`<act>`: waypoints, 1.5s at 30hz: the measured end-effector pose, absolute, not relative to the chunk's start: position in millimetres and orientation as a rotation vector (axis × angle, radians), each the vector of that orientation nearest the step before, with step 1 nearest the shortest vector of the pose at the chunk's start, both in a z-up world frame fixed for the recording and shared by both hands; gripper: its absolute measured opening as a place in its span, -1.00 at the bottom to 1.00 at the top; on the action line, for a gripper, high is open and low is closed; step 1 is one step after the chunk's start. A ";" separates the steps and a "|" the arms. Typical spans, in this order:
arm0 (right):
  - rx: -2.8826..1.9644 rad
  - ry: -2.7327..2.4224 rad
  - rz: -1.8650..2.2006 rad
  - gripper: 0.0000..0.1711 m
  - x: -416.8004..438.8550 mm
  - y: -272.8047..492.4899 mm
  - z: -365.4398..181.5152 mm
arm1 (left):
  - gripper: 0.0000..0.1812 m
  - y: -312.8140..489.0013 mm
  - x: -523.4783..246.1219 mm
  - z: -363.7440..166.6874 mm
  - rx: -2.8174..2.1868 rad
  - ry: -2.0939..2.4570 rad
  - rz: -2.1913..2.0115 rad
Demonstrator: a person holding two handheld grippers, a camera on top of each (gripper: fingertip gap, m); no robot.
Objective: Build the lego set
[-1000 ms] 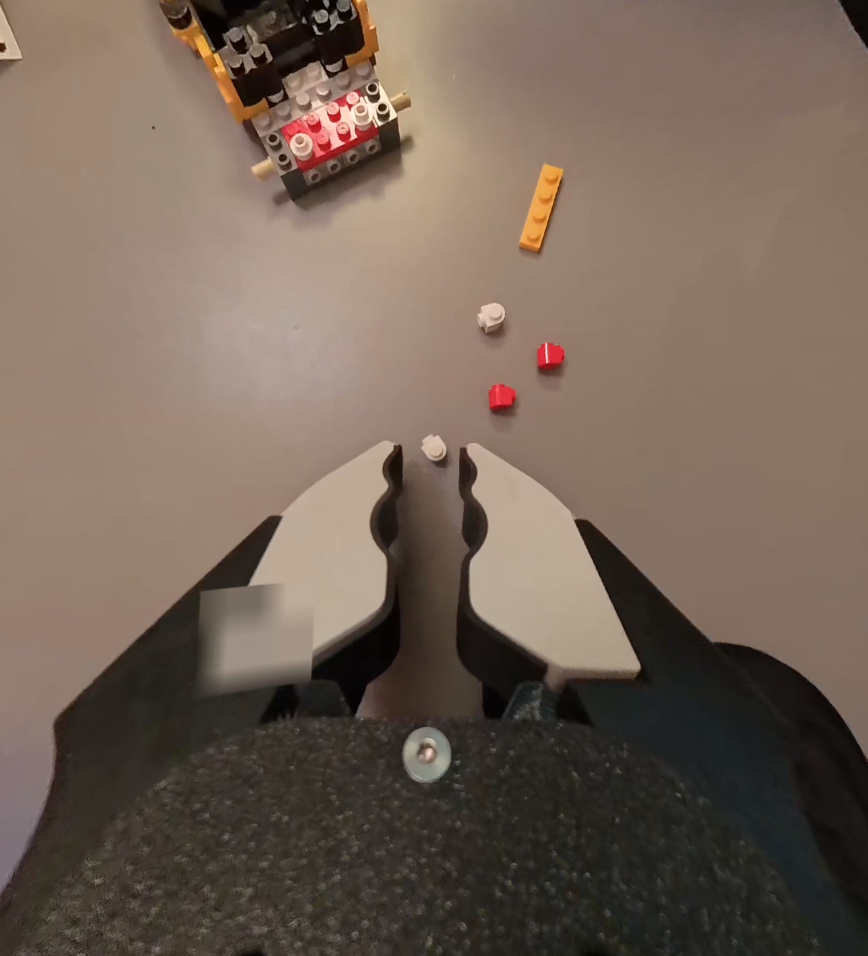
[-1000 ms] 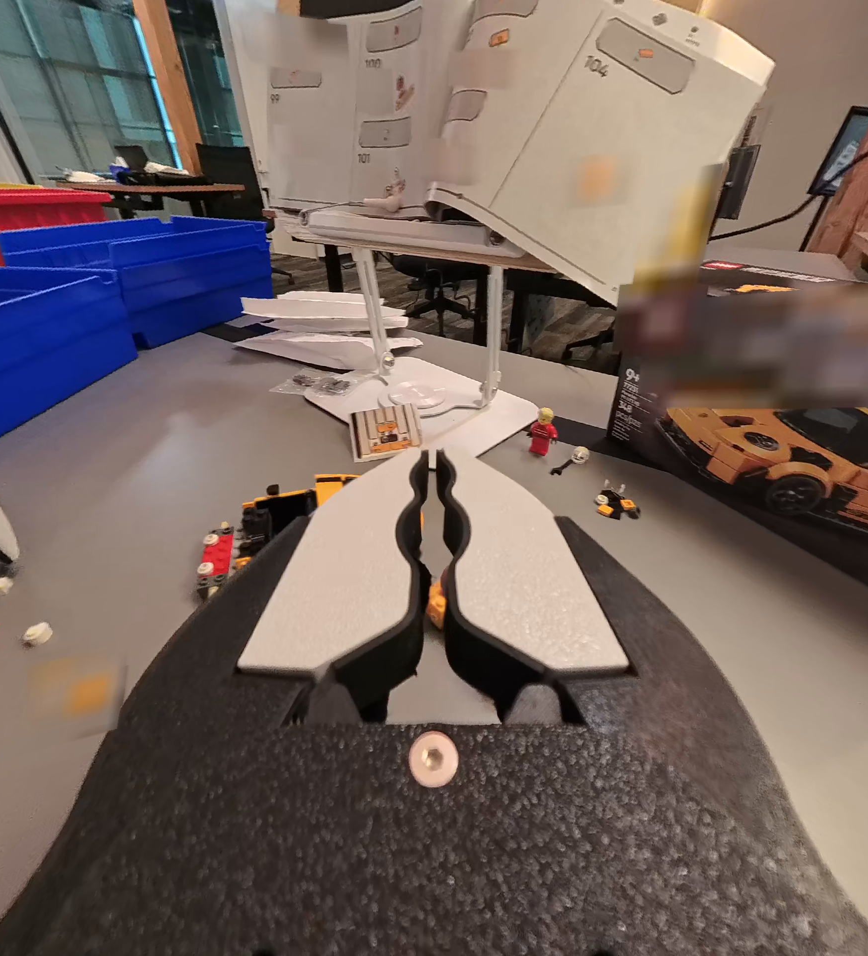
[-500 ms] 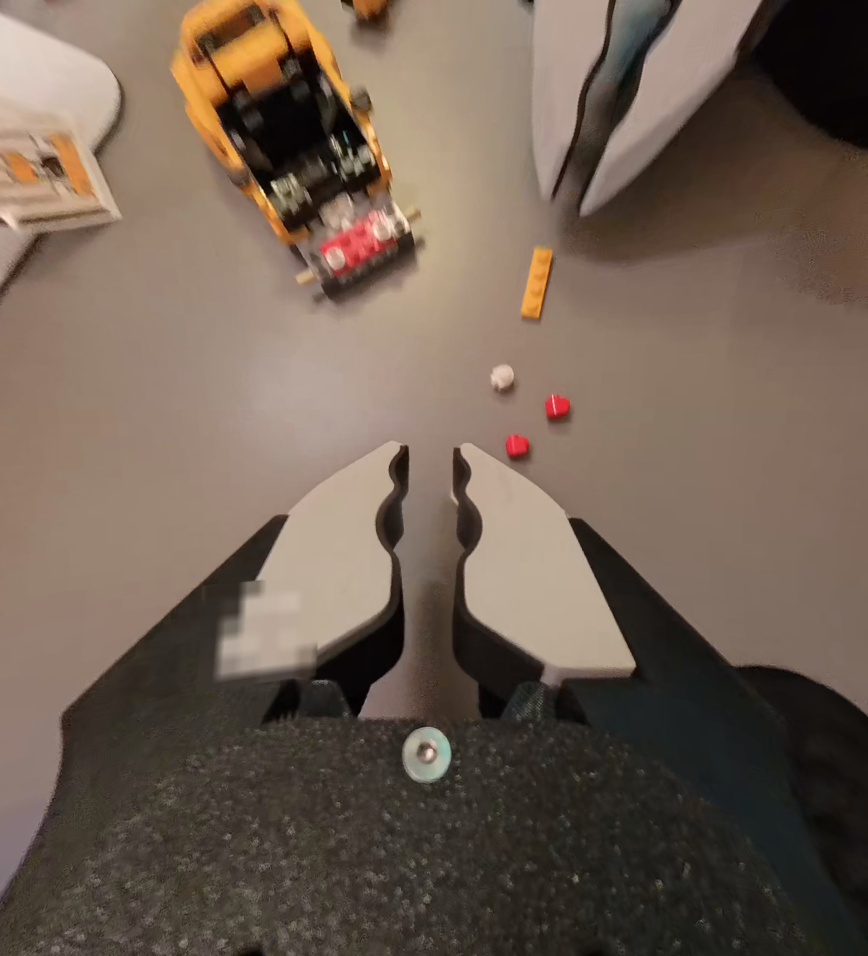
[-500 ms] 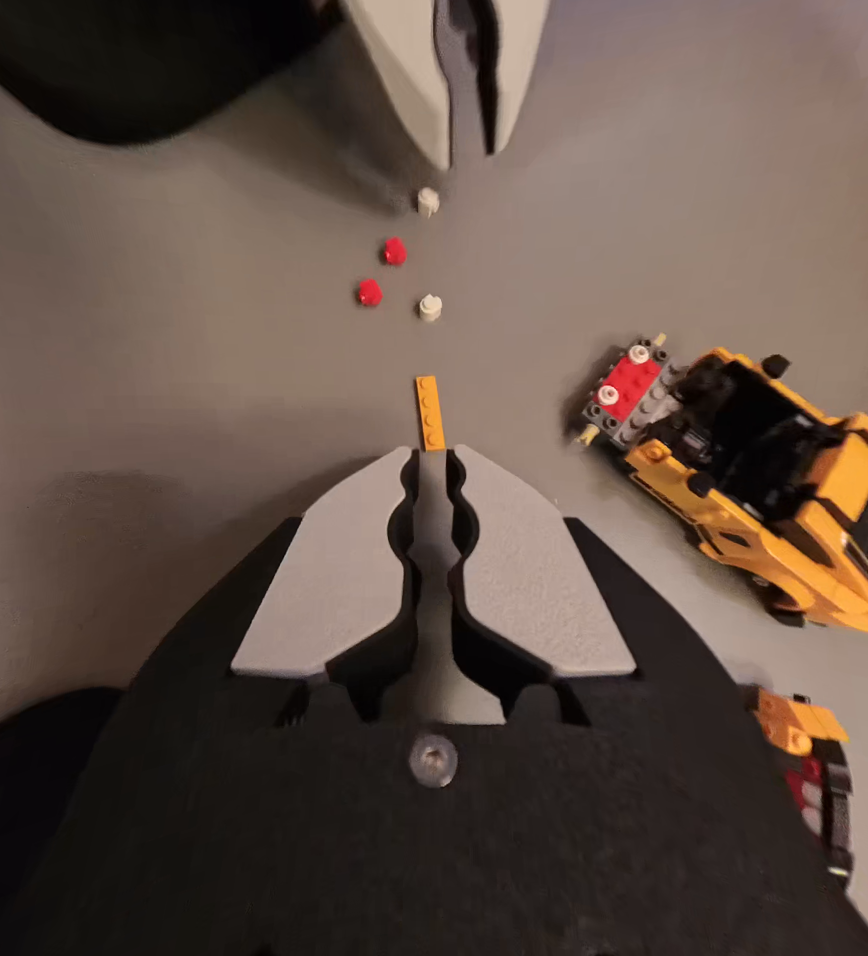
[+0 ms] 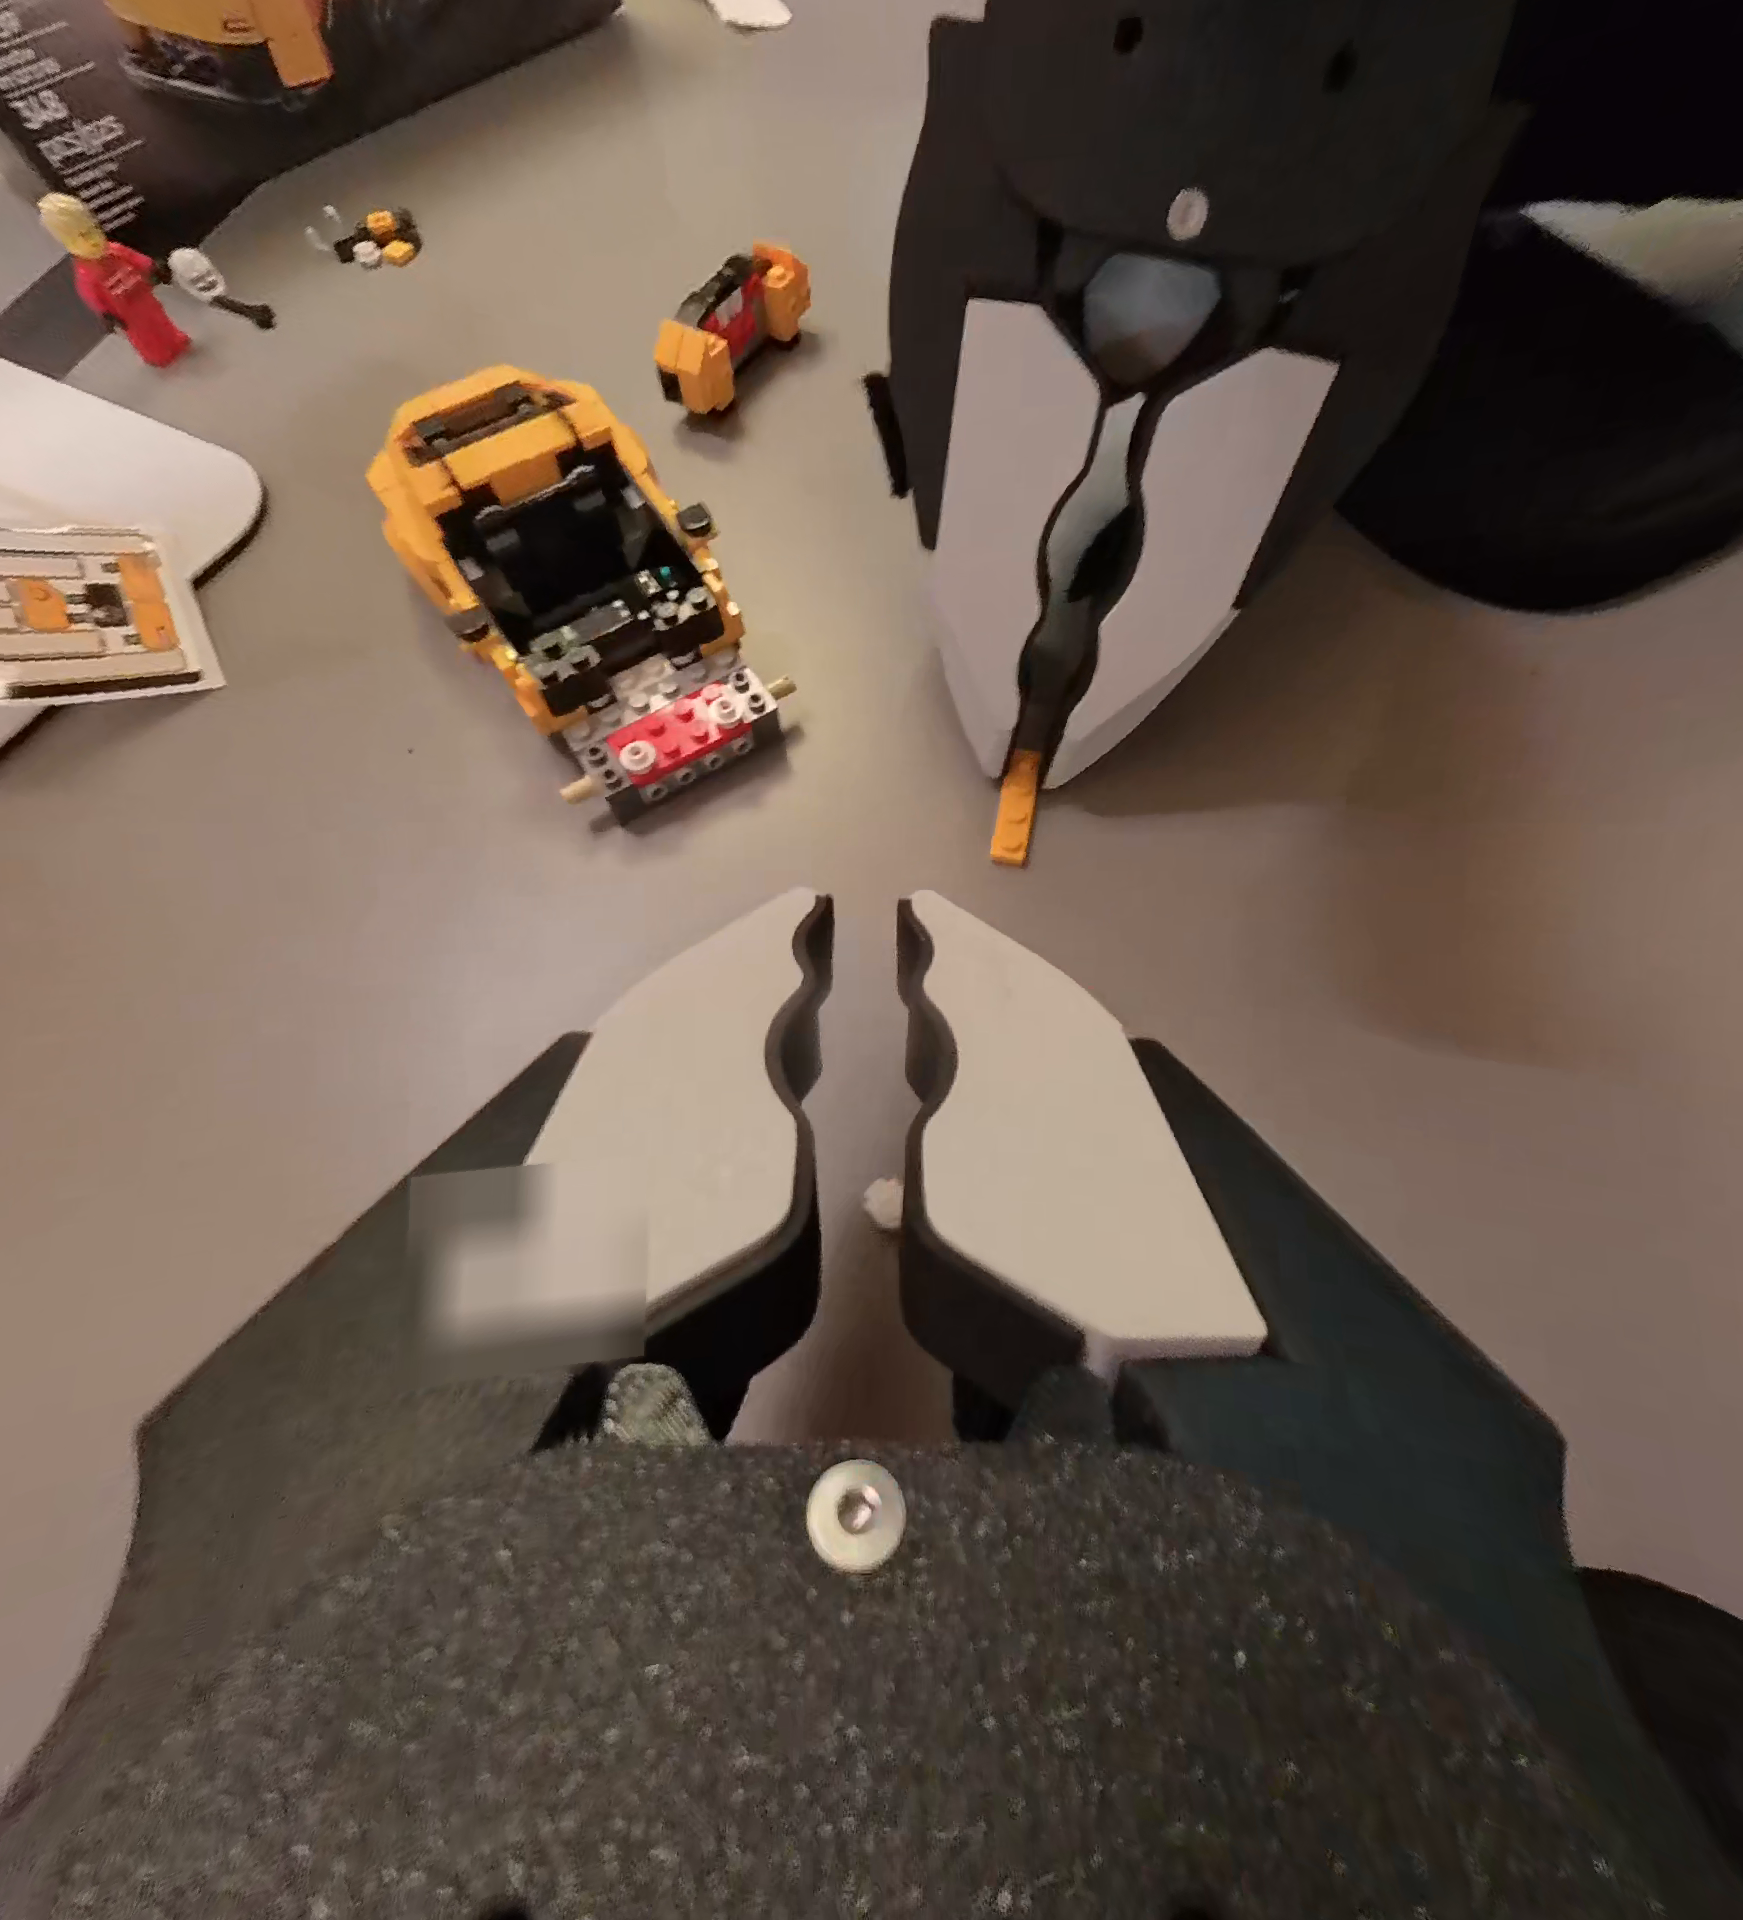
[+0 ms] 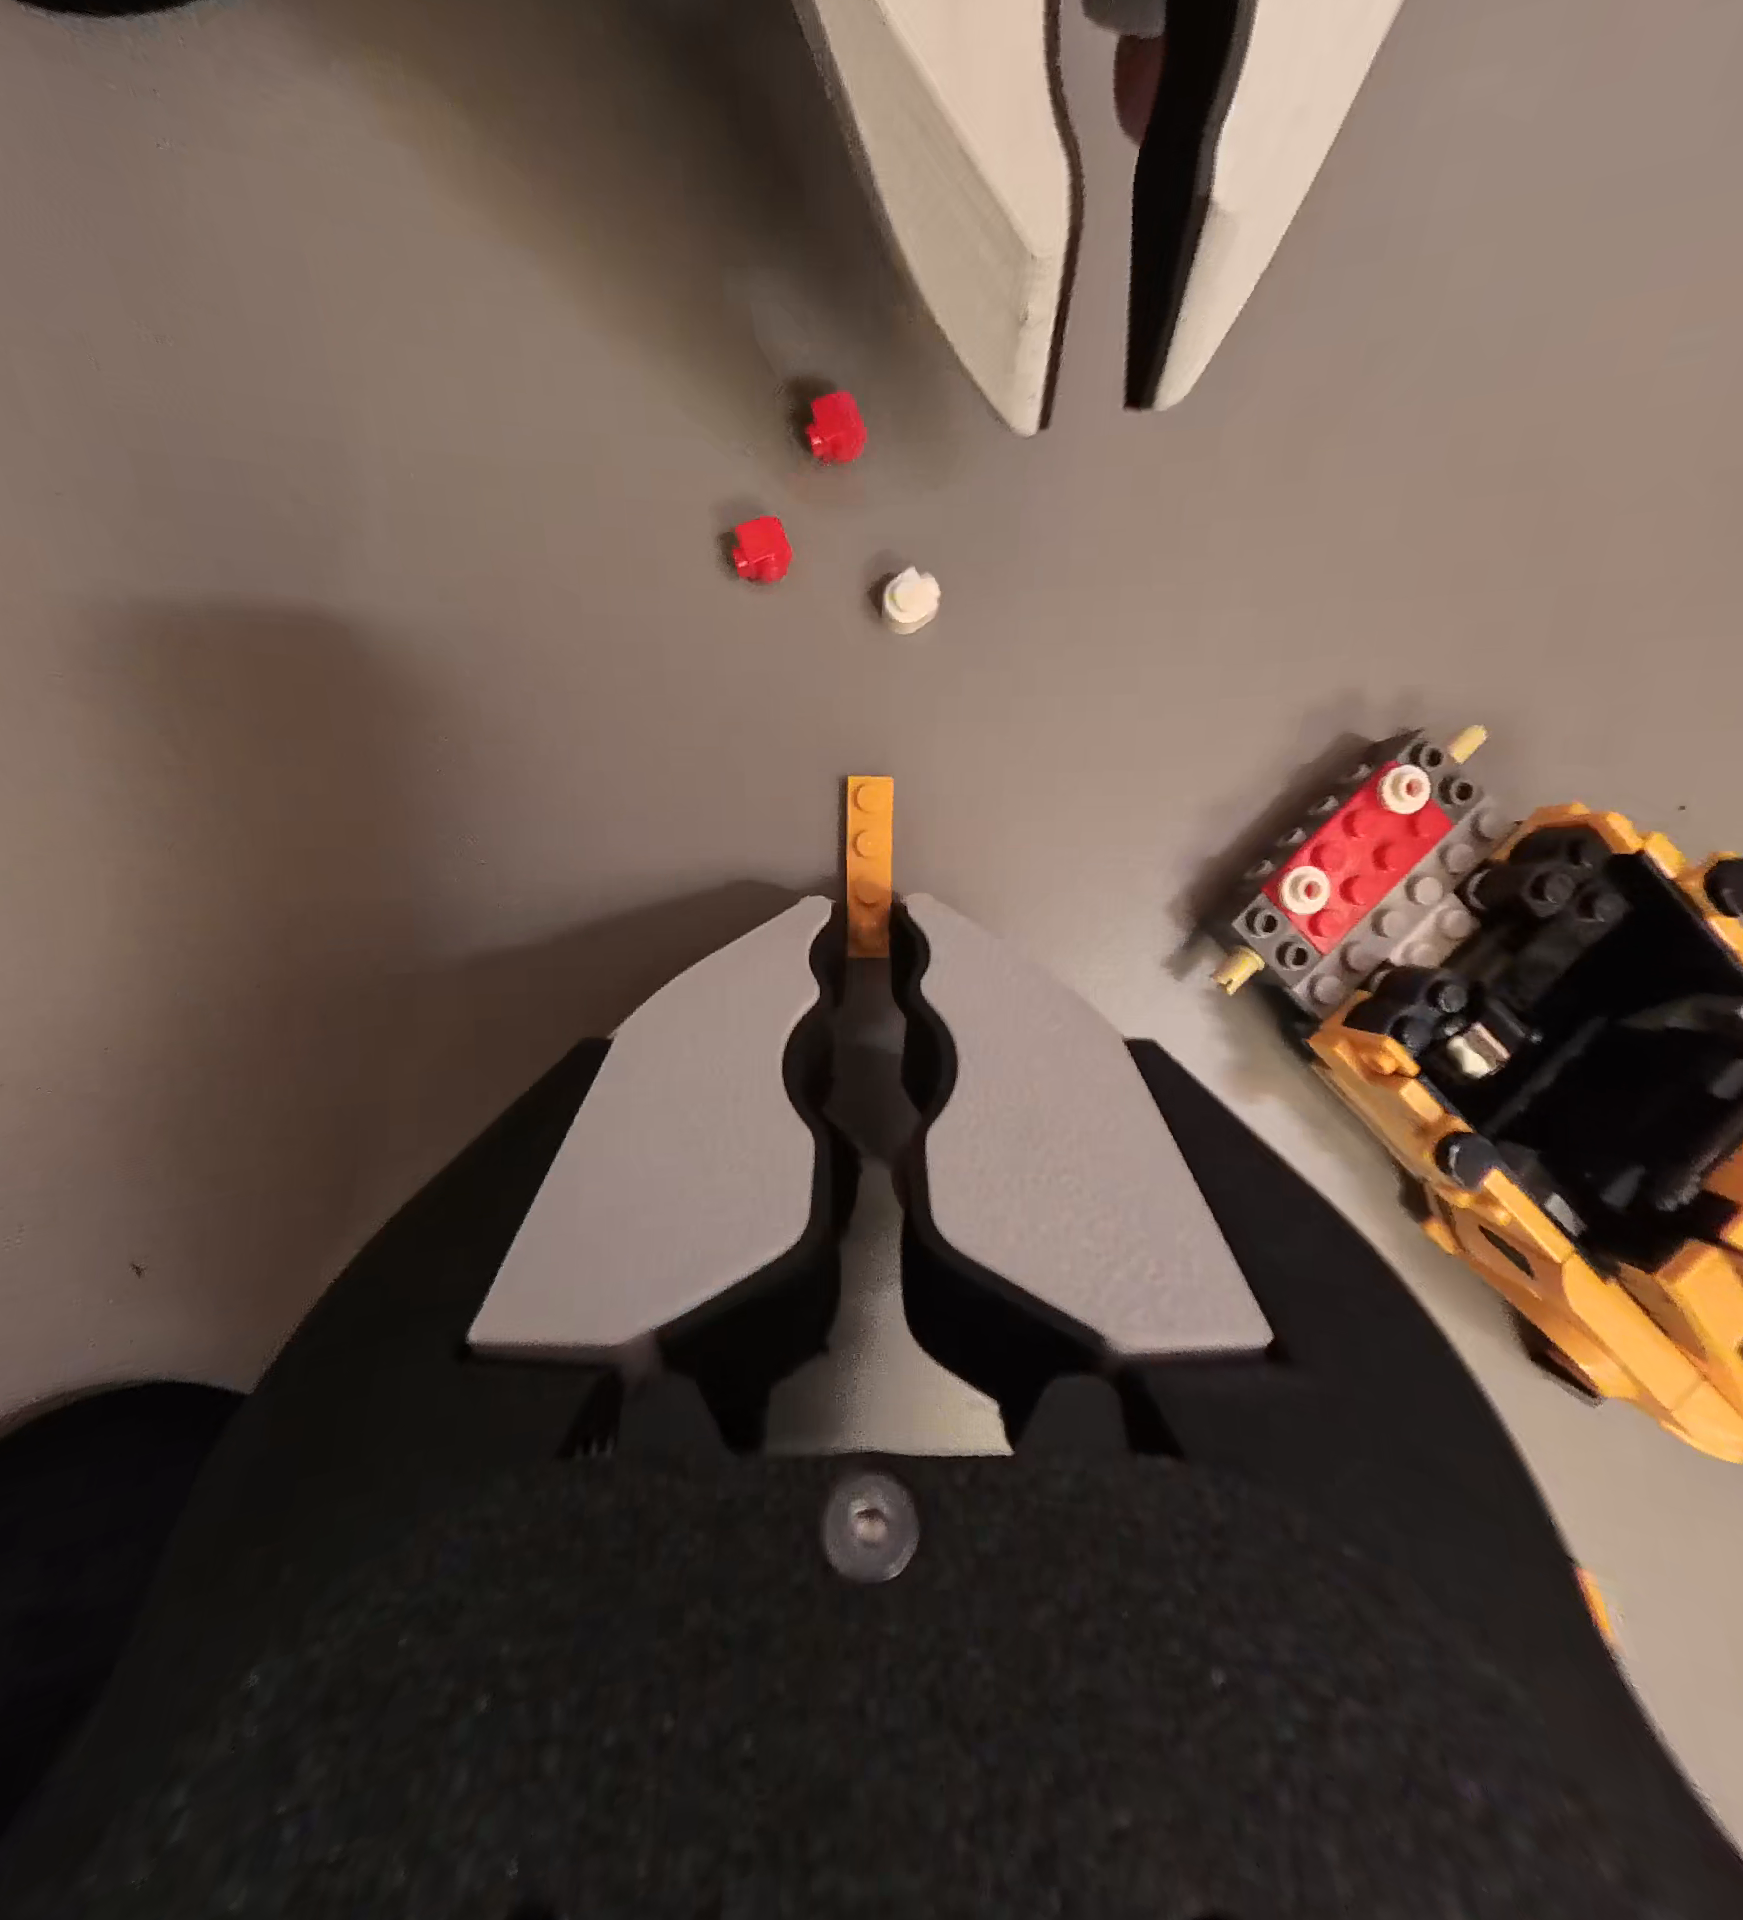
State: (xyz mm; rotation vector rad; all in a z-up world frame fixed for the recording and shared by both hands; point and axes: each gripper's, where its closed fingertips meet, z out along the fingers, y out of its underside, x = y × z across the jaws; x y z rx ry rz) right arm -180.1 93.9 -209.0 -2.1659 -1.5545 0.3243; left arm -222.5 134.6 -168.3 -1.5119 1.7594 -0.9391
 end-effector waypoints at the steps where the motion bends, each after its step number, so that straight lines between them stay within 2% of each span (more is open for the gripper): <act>1: -2.143 -1.562 0.306 -0.92 -181.1 93.2 -208.9 | -0.87 130.8 -222.1 -167.6 -1.514 1.761 -0.974; 11: -1.931 -1.363 0.180 -1.00 -180.4 78.8 -180.9 | -0.82 99.2 -219.0 -174.0 -1.566 1.829 -1.176; 20: -2.046 -1.185 0.023 -1.00 -142.9 80.4 -180.7 | -0.84 90.1 -215.1 -179.6 -1.539 1.871 -1.111; 23: -2.245 -0.908 0.023 -0.81 -106.3 94.9 -183.3 | -0.85 92.8 -214.5 -178.2 -1.532 1.857 -1.088; 27: -2.406 -0.576 0.152 -0.67 -86.0 105.9 -194.2 | -0.85 93.4 -214.2 -177.7 -1.524 1.854 -1.077; 33: -2.498 -0.514 0.157 -0.55 -93.3 121.2 -208.7 | -0.86 93.0 -214.8 -176.9 -1.517 1.852 -1.085; 35: -2.516 -0.519 0.147 -0.57 -94.7 126.4 -209.7 | -0.86 93.1 -215.2 -176.1 -1.512 1.852 -1.085; 40: -2.509 -0.678 0.118 -0.92 -101.3 127.3 -210.9 | -0.86 93.0 -215.7 -175.1 -1.508 1.851 -1.092; 45: -2.293 -1.148 0.339 -0.95 -140.6 88.5 -199.4 | -0.86 91.0 -215.0 -174.8 -1.477 1.865 -1.071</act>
